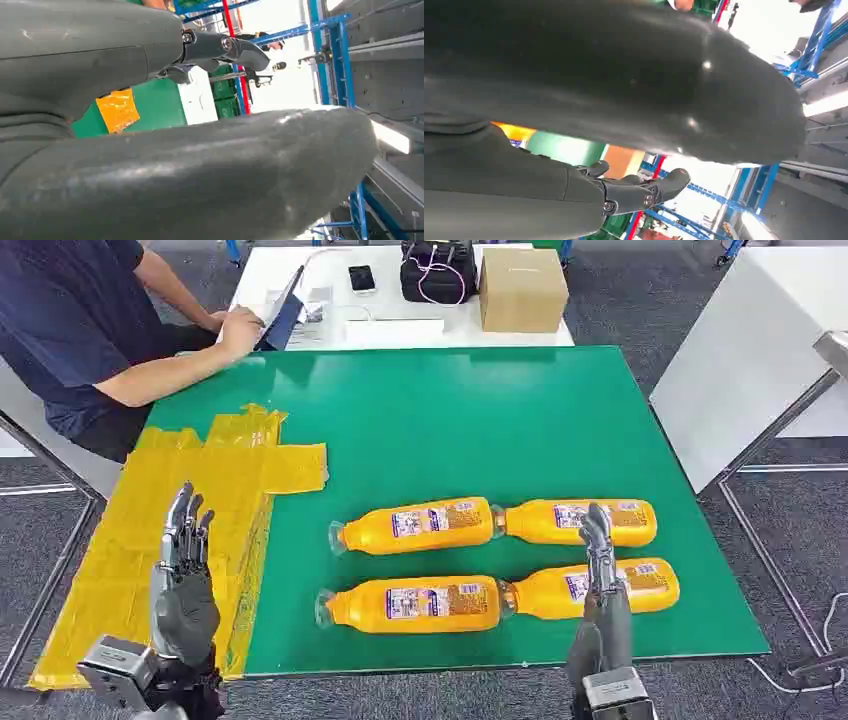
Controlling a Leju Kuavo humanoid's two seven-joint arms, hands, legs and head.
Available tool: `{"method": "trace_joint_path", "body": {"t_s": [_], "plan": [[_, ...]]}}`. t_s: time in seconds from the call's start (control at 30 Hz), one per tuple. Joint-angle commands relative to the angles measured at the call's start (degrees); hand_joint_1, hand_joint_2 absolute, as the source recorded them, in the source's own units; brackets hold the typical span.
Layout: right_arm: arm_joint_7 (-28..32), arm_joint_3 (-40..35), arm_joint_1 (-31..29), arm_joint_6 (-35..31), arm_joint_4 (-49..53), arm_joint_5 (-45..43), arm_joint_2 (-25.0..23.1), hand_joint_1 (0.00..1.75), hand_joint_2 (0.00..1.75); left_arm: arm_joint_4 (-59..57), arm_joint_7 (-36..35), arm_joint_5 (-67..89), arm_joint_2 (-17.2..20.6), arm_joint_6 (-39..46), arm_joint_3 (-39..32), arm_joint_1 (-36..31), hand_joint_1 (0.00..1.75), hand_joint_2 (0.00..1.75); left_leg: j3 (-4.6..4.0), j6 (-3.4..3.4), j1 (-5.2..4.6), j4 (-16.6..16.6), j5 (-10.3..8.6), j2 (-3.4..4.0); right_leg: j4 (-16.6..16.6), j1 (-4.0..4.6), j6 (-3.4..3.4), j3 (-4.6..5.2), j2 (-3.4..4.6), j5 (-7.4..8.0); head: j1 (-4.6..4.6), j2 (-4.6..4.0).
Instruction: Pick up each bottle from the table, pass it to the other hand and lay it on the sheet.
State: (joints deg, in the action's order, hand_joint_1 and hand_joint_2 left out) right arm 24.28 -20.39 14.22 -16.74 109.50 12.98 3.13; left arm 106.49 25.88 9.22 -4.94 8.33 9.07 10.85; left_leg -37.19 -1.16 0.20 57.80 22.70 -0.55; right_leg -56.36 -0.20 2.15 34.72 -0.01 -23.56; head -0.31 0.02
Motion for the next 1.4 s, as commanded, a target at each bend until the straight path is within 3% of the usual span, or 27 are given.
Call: {"method": "trace_joint_path", "body": {"t_s": [0.03,0.17,0.2,0.3,0.6,0.8,1.17,1.33,1.4], "plan": [[-0.71,1.09,-0.01,-0.67,-0.11,-0.14,1.98,0.0,0.0,-4.08,-0.61,-1.16,0.62,0.52,2.52,-3.01,0.0,0.0,0.34,0.04,0.01,-0.05,0.12,-0.05,0.08,0.02,-0.02,-0.4,-0.09,-0.14,0.0,0.0],[-0.65,1.39,0.17,-0.61,-0.05,-0.44,2.2,0.0,0.0,-4.67,-0.62,-1.38,0.81,0.46,3.11,-3.73,0.0,0.0,0.51,0.06,0.03,-0.04,0.19,-0.08,0.1,0.04,-0.04,-0.59,-0.14,-0.22,0.0,0.0],[-1.08,1.14,0.07,-0.09,-0.27,-0.49,2.54,0.0,1.75,-4.74,-0.62,-1.67,0.86,0.51,3.24,-3.91,0.0,0.0,0.39,0.05,0.02,-0.05,0.13,-0.08,0.09,0.03,-0.03,-0.46,-0.12,-0.16,0.0,0.0],[-4.13,0.25,-0.6,0.69,-1.12,1.99,3.81,0.0,1.75,-4.98,-0.37,-5.27,0.21,0.7,2.72,-4.89,0.0,0.0,0.37,0.03,0.0,-0.05,0.13,-0.06,0.08,0.01,-0.02,-0.43,-0.11,-0.15,0.0,0.0],[-4.26,0.29,-0.84,0.6,-1.28,2.1,3.72,0.0,1.75,-5.08,-0.43,-5.43,0.27,0.72,2.67,-5.33,0.0,0.0,0.41,0.04,0.01,-0.05,0.15,-0.01,0.09,0.02,-0.02,-0.48,-0.05,-0.15,0.0,0.0],[-10.19,-1.16,-3.78,1.6,-3.7,9.76,6.05,0.0,1.75,-5.78,-1.21,-10.09,0.01,1.0,1.39,-6.93,0.0,0.0,0.27,0.03,0.02,-0.05,0.07,0.06,0.08,0.03,-0.02,-0.31,0.03,-0.05,0.0,0.0],[-17.49,-6.66,-11.2,12.61,-10.11,18.29,11.24,0.0,1.75,-8.14,-1.21,-15.12,0.73,-1.98,3.08,-9.45,0.0,0.0,0.39,0.02,0.01,-0.08,0.07,0.07,0.13,0.02,-0.01,-0.46,0.04,-0.05,0.0,0.0],[-17.49,-6.66,-11.2,12.61,-10.11,18.29,11.24,0.0,1.75,-8.14,-1.21,-15.12,0.73,-1.98,3.08,-9.45,0.0,0.0,0.19,0.01,0.0,-0.05,0.01,0.03,0.06,0.0,0.0,-0.24,0.01,-0.01,0.0,0.0],[-17.49,-6.66,-11.2,12.61,-10.11,18.29,11.24,0.0,1.75,-8.14,-1.21,-15.12,0.73,-1.98,3.08,-9.45,0.0,0.0,0.52,0.04,0.03,-0.08,0.14,0.05,0.14,0.04,-0.03,-0.62,0.0,-0.13,0.0,0.0]]}}
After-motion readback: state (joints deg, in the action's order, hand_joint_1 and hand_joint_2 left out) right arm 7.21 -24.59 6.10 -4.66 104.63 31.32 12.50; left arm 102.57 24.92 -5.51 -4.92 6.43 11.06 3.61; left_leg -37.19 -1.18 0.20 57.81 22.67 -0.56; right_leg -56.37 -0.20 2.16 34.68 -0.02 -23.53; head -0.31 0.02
